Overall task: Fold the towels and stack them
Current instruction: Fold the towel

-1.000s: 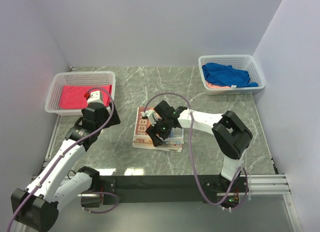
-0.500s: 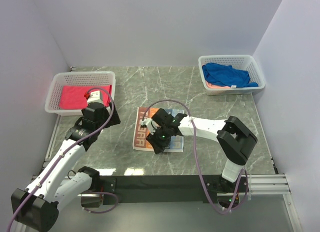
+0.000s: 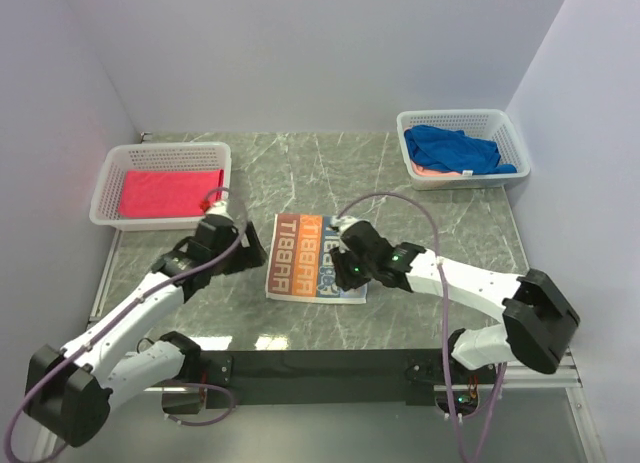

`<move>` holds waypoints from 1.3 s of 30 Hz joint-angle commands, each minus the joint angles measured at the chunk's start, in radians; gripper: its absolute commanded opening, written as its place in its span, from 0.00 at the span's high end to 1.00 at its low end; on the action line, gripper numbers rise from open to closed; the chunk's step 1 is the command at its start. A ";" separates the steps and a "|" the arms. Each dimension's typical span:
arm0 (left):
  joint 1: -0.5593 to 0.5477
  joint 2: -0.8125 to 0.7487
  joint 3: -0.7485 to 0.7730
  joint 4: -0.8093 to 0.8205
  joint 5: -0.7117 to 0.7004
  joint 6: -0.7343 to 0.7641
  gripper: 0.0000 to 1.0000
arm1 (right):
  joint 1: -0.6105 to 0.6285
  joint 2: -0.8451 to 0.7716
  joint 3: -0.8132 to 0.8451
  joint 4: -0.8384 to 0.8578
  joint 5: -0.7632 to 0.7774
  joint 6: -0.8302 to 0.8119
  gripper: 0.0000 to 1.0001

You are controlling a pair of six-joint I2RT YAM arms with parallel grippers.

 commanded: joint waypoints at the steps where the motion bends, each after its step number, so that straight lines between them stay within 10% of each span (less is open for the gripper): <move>1: -0.077 0.044 -0.048 0.045 0.056 -0.111 0.17 | -0.074 -0.064 -0.103 0.104 0.090 0.189 0.63; 5: -0.139 0.111 -0.077 0.131 0.066 -0.159 0.37 | -0.137 -0.107 -0.221 0.187 -0.003 0.255 0.75; 28: -0.274 0.290 -0.145 0.090 -0.099 -0.348 0.78 | -0.252 -0.047 -0.335 0.300 -0.100 0.341 0.76; 33: -0.274 0.250 -0.175 0.084 -0.089 -0.392 0.77 | -0.346 -0.033 -0.361 0.328 -0.143 0.338 0.76; 39: -0.274 0.145 -0.106 0.084 -0.056 -0.392 0.51 | -0.395 -0.070 -0.318 0.377 -0.194 0.288 0.74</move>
